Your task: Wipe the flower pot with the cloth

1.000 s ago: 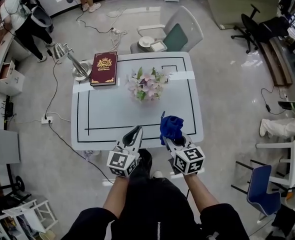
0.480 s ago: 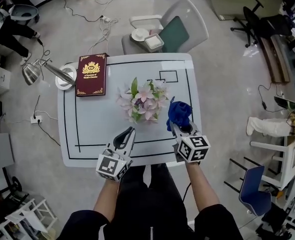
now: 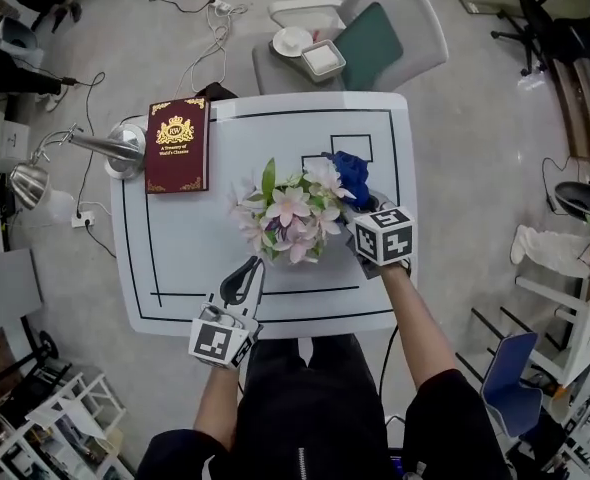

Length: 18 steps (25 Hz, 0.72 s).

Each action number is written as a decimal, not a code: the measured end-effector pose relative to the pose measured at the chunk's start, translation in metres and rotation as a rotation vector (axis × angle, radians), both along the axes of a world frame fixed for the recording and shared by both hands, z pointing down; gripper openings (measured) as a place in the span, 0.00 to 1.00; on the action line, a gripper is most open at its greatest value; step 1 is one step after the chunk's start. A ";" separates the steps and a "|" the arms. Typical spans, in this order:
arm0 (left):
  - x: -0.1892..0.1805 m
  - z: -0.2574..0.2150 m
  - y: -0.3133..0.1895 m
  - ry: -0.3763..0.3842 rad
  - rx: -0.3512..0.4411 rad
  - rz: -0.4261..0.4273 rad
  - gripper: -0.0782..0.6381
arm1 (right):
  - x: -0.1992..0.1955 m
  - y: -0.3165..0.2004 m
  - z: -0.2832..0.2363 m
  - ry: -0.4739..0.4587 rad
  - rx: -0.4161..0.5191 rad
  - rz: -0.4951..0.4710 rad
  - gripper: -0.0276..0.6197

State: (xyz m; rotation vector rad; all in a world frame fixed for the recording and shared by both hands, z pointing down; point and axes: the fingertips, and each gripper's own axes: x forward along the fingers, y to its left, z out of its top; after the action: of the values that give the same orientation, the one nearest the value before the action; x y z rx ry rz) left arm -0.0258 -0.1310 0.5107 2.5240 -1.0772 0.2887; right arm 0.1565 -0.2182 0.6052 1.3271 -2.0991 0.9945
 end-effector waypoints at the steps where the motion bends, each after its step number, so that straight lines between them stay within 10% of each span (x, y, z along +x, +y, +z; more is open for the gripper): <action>1: 0.000 0.002 -0.002 -0.001 -0.007 -0.008 0.15 | -0.003 0.000 0.005 -0.012 -0.016 -0.019 0.21; 18: -0.004 0.013 0.007 0.020 -0.010 -0.035 0.15 | -0.053 0.114 0.026 -0.141 -0.265 -0.218 0.21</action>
State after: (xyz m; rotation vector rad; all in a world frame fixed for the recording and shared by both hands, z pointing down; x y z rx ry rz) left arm -0.0293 -0.1244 0.5235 2.4919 -1.1080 0.2581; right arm 0.1030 -0.1044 0.6317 0.9021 -2.0712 1.2495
